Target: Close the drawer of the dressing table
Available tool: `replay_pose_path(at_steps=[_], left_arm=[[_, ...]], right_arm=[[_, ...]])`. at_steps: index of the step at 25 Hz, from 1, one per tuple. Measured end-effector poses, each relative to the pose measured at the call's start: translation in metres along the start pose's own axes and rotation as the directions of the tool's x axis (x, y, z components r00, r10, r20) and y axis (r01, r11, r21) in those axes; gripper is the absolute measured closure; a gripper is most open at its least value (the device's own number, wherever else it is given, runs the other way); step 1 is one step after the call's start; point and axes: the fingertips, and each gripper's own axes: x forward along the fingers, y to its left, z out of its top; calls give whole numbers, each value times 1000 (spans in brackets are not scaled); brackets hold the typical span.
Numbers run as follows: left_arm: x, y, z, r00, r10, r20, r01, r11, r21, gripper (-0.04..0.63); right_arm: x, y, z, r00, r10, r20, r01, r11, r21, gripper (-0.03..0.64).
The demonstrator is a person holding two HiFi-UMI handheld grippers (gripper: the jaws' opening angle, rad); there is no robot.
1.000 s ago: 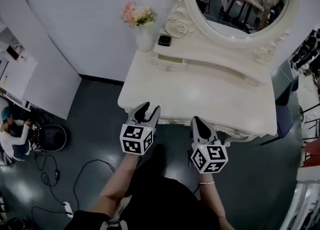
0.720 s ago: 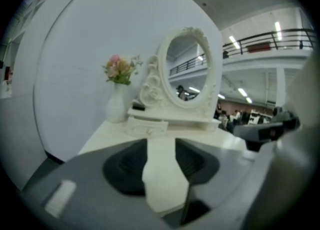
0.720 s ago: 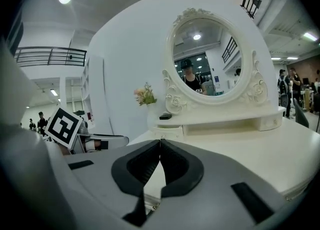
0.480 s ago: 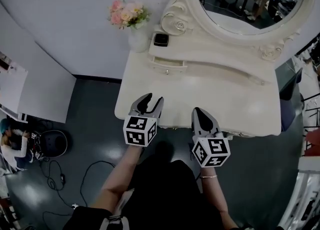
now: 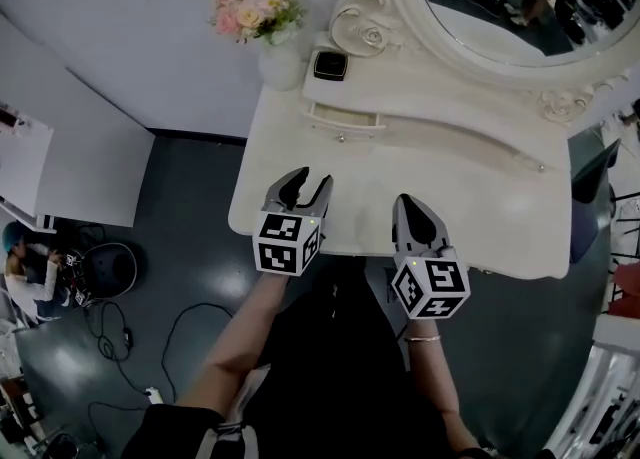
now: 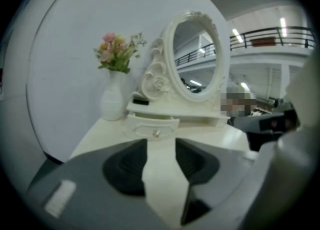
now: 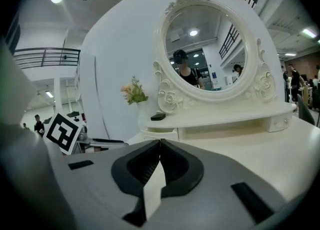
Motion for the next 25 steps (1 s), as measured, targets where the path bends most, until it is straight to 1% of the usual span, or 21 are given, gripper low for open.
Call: replay_pose_path(at_steps=[4,9,16,21,25], left_arm=[[16,2,4,1000,19,-9,-19,1000,-12,413],[40,3,2,998,41,-40,-42,999,-14,413],[71,3,-1,993,80,-81,-80,997,7,407],[88,5,1,991,105,-82,-106,994,-9,396],[98,10,0,986,131,-100,-133,991,-16,393]], right_arm=[[19,-7,3,999,35,-26,-36,999,-22,612],[38,-21,0,996,64,-62,-65,998,-14,612],[60,-40,-1,992,92,-88,-92,996,7,612],[71,-50,-3,988,111,-107,-110,994,11,612],[79,-60,-3,987,113,-116,-112,994,16,612]])
